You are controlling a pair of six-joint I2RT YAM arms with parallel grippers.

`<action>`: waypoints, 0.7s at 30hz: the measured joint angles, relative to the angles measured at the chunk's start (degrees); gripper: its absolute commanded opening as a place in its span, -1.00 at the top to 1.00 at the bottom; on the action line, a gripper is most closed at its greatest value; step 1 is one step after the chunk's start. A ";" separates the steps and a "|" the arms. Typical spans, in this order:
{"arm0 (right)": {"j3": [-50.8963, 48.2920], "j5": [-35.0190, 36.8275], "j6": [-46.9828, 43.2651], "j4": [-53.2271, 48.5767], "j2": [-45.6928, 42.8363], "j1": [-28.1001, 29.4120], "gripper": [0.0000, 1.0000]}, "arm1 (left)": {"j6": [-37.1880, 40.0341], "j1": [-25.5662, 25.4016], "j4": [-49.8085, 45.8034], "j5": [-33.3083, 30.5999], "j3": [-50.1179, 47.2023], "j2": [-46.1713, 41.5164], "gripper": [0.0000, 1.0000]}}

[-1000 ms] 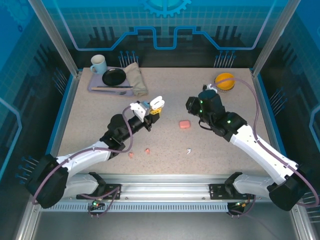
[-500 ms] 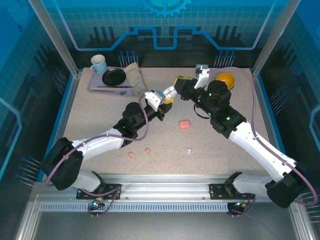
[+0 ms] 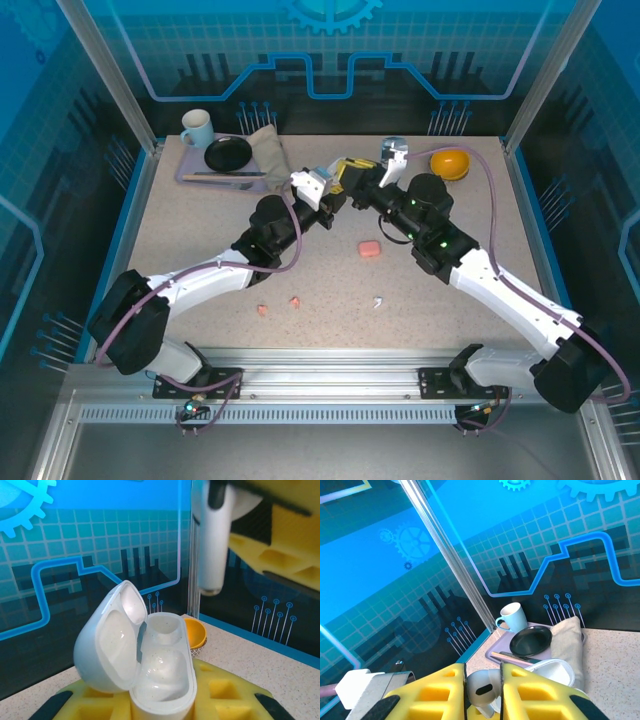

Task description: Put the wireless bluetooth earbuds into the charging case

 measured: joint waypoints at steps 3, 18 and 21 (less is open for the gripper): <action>-0.11 0.02 0.00 0.85 0.63 0.24 0.62 | -0.35 0.00 -0.07 0.00 0.02 0.00 1.00; -2.14 1.11 0.24 2.21 1.70 0.37 0.65 | -1.51 -0.04 -1.33 0.02 0.83 0.00 1.00; -2.45 1.33 0.46 2.19 2.12 0.37 0.65 | -1.64 -0.07 -1.42 0.02 1.07 0.00 1.00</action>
